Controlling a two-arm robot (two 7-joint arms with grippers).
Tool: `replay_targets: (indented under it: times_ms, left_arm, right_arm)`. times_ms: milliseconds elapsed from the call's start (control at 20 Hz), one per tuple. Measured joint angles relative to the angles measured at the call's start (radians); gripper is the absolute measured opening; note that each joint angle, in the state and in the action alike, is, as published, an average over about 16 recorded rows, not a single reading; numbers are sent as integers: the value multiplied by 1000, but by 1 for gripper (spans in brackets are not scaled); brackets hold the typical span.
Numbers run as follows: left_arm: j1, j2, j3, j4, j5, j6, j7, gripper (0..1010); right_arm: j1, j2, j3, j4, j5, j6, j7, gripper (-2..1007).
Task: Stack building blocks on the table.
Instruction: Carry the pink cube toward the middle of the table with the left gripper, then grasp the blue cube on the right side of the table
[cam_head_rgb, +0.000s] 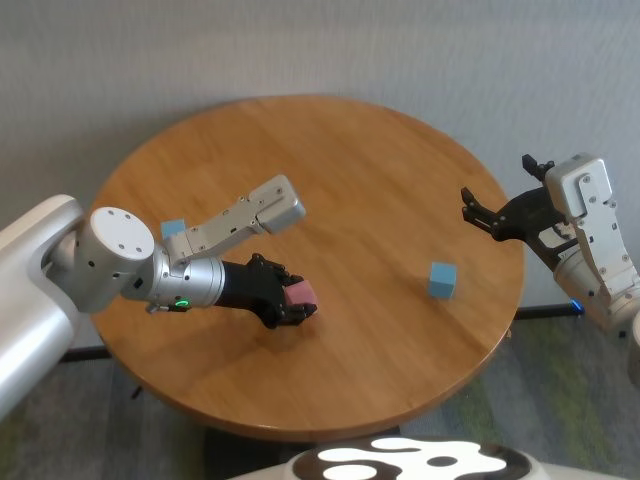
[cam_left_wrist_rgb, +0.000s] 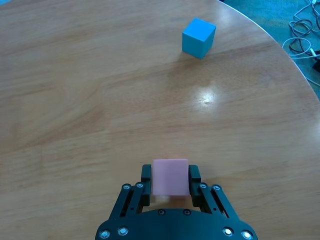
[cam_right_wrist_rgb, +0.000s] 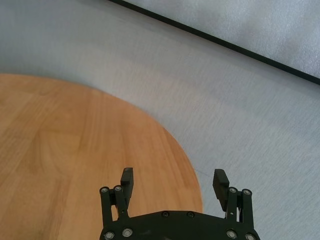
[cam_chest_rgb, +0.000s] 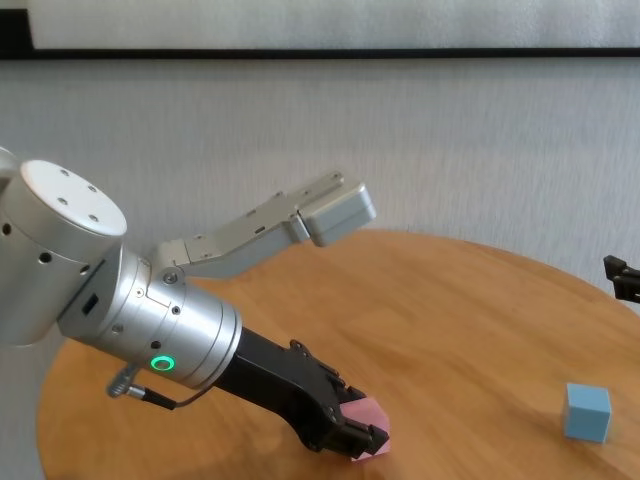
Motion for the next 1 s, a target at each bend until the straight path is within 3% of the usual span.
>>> replay_targets:
  times_ms: [250, 500, 750, 1000]
  left_arm:
    - [4, 2, -4, -5, -5, -5, 1, 630]
    - [21, 7, -33, -19, -32, -30, 7, 795]
    - [53, 12, -88, -34, -86, -64, 36, 913]
    - [105, 15, -171, -63, -153, -116, 106, 982]
  right_arm:
    - [0, 0, 0, 0, 0, 0, 0, 1005]
    - [0, 0, 0, 0, 0, 0, 0, 1005]
    - [0, 0, 0, 0, 0, 0, 0, 1005]
    - [0, 0, 0, 0, 0, 0, 0, 1005]
